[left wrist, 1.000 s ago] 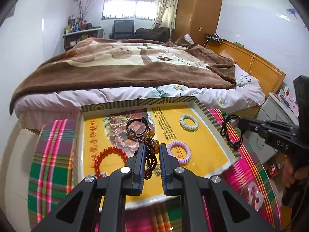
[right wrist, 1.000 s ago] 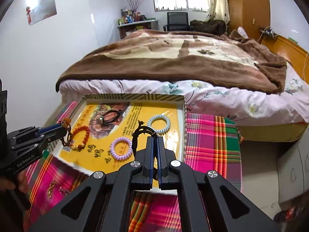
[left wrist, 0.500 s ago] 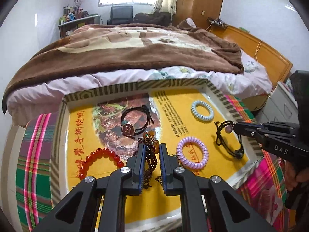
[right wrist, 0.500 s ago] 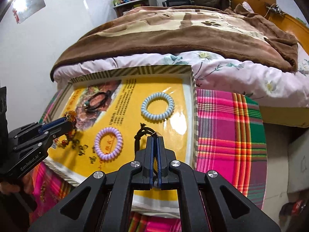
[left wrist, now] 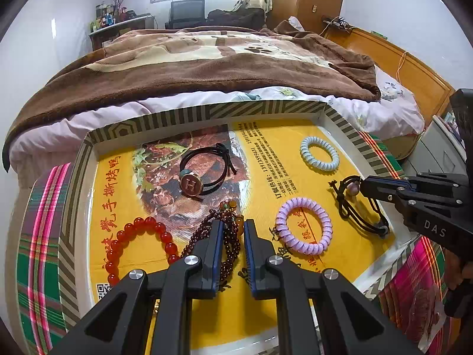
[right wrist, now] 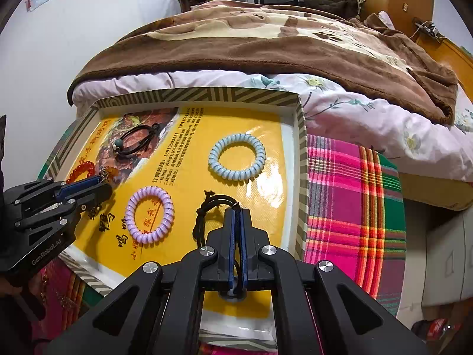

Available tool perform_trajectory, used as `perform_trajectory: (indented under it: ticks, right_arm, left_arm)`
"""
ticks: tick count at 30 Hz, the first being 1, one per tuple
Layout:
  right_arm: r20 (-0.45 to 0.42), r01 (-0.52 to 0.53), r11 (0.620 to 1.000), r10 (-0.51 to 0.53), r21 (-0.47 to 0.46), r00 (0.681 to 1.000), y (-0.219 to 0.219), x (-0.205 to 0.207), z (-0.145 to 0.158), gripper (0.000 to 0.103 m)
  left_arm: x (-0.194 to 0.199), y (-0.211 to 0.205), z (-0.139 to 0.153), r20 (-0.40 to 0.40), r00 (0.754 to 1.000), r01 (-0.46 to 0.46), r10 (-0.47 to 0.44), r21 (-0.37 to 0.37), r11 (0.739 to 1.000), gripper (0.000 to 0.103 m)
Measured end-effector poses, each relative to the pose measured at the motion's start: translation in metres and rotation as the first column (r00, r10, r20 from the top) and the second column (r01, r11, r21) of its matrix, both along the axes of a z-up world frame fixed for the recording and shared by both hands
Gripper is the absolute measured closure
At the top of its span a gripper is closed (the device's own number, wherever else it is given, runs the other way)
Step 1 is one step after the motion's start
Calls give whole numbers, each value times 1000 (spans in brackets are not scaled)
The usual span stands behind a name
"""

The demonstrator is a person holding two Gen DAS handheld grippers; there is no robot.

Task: Organize jewelry
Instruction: 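Open both tools to drop the bracelets into the tray, then move the right tool to the clear hair claw clip and grasp it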

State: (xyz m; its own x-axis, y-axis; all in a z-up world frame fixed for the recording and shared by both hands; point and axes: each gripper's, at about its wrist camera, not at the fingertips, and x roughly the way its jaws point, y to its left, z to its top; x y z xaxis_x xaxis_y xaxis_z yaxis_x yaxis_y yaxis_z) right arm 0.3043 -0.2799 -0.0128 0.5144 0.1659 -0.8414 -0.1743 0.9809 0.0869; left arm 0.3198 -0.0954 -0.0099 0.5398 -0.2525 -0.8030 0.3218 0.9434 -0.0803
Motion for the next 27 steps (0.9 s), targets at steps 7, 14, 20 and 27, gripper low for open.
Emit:
perform_trajectory:
  ticks: [7, 14, 20, 27]
  right_arm:
    - [-9, 10, 1000, -10, -7, 1000, -1, 2, -2, 93]
    - [23, 6, 998, -5, -57, 1000, 6, -4, 3, 79]
    - [63, -4, 999, 8, -54, 998, 9, -18, 15, 66]
    - [126, 3, 1000, -1, -10, 992, 5, -50, 42, 65]
  left_arm:
    - [2, -1, -2, -21, 1000, 1, -1, 2, 1000, 85]
    - [-3, -2, 1, -12, 1000, -13, 13, 15, 1000, 54]
    - [-14, 1, 16, 13, 1000, -16, 16, 5, 1000, 51]
    - [-47, 9, 41, 62, 998, -15, 15, -4, 1000, 42]
